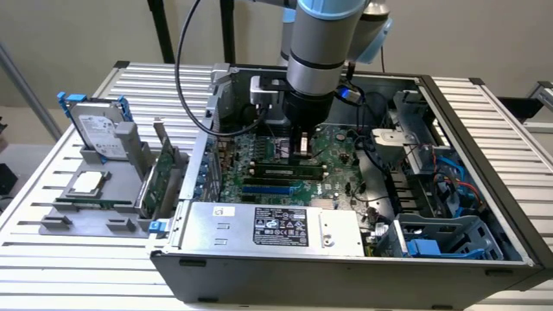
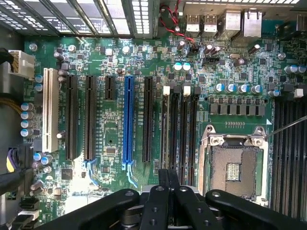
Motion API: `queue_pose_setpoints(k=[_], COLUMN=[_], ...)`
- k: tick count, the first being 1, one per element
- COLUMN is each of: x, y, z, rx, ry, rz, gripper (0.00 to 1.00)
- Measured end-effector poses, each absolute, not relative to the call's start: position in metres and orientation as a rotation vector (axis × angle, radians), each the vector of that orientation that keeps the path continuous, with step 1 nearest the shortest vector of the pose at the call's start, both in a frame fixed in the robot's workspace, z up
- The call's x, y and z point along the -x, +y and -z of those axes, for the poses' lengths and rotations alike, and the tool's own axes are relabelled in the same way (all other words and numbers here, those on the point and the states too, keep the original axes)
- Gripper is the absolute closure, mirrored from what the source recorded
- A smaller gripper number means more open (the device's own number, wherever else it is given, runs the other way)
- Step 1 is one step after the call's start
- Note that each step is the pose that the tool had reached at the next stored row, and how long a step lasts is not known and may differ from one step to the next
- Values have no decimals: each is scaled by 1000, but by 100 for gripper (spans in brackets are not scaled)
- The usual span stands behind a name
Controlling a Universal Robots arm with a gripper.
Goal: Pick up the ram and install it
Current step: 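Press down the ram until it locks into place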
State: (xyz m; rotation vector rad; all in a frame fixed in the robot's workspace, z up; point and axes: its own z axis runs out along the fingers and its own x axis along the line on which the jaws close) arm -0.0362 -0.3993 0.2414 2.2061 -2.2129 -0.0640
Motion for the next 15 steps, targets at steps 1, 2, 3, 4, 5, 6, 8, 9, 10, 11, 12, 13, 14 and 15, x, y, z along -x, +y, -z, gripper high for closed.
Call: queue_pose_setpoints(k=[1, 2, 3, 4, 5, 6, 8, 9, 10, 11, 12, 13, 14, 15], x=[36, 37, 37, 38, 38, 39, 39, 39, 39, 39, 40, 40, 40, 40], y=[-399, -399, -399, -399, -399, -399, -399, -399, -399, -399, -399, -399, -399, -399], z=[-241, -240, -239, -239, -238, -237, -234, -233, -231, -229, -228, -226, -224, -224], rx=[-2207, -2208, -2209, -2210, -2210, -2211, -2212, -2212, -2213, -2213, -2214, -2214, -2215, -2215], ry=[-2214, -2215, -2216, -2217, -2217, -2218, -2218, -2219, -2219, -2219, -2220, -2221, -2221, -2222], rz=[63, 63, 63, 62, 61, 60, 58, 57, 56, 54, 52, 51, 50, 50], gripper=[100, 100, 100, 100, 100, 100, 100, 100, 100, 100, 100, 100, 100, 100])
